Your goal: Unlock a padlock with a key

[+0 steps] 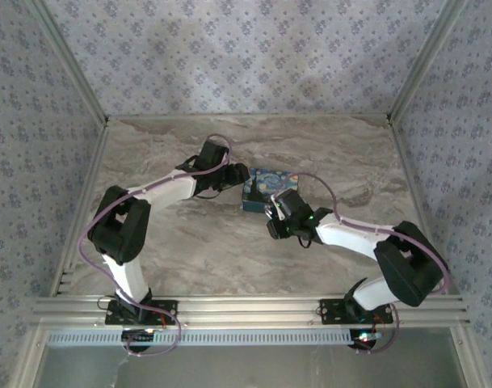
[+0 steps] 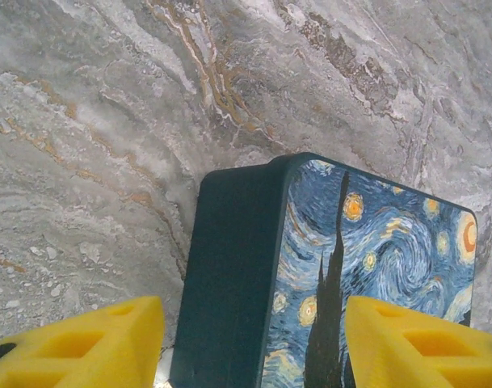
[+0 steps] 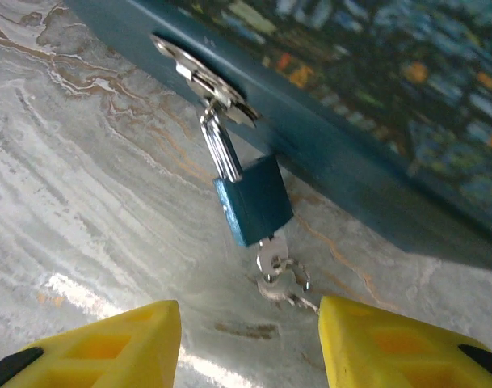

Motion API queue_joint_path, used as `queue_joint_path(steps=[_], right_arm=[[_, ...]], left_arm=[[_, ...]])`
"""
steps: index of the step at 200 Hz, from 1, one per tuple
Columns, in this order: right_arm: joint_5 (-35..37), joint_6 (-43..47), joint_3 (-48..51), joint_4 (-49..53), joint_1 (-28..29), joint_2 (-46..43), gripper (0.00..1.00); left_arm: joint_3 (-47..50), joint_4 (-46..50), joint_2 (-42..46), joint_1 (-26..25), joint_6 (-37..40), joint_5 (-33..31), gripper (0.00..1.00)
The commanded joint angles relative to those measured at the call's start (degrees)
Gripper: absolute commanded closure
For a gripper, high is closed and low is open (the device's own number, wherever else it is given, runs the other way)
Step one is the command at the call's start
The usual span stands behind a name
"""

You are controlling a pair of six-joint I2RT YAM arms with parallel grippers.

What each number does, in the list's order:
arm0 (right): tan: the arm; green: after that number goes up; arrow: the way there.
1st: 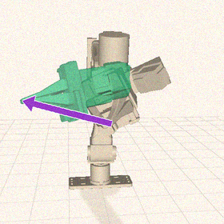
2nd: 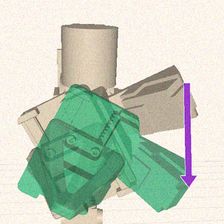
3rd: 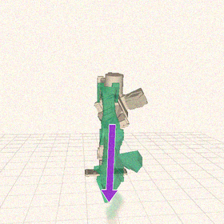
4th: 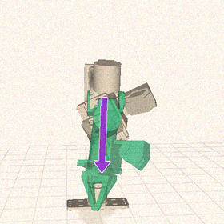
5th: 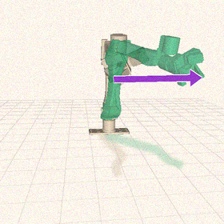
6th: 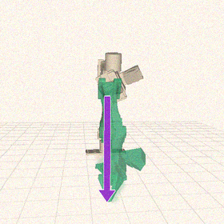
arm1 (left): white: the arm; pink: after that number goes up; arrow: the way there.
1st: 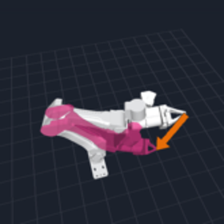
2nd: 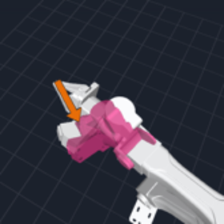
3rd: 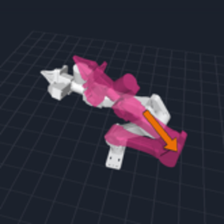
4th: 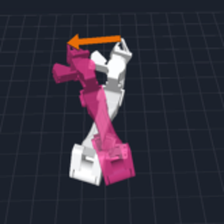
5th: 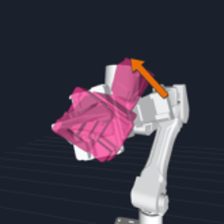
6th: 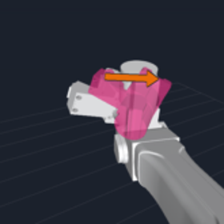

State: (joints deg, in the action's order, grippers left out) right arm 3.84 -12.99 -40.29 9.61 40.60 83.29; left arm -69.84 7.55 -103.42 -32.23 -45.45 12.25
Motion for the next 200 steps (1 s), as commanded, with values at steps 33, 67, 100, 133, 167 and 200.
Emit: queue_joint_path(steps=[33, 67, 100, 133, 167, 200], right_arm=[[7.16, 1.65, -4.69, -0.45, 1.77, 5.42, 0.53], [8.37, 1.74, -5.72, 0.07, 2.14, 8.53, 0.55], [8.66, 1.57, -5.82, -0.38, 2.21, 10.39, 0.58], [8.73, 2.25, -5.99, -0.59, 2.24, 11.98, 0.66], [8.73, 3.47, -5.74, -0.4, 2.29, 12.52, 0.79], [8.95, 4.9, -5.8, 0.35, 2.38, 12.01, 0.92]], left_arm=[[-1.69, 0.21, -1.87, 0.63, 0.68, 1.62, 0.4], [-1.7, -0.12, -2.04, 0.68, 0.63, 2.02, 0.41], [-1.68, -0.39, -2.14, 0.77, 0.56, 2.25, 0.41], [-1.55, -0.44, -2.13, 0.85, 0.54, 2.29, 0.41], [-1.36, -0.52, -2.14, 0.94, 0.45, 2.39, 0.41], [-1.18, -0.45, -2.23, 1.03, 0.62, 2.25, 0.41]])
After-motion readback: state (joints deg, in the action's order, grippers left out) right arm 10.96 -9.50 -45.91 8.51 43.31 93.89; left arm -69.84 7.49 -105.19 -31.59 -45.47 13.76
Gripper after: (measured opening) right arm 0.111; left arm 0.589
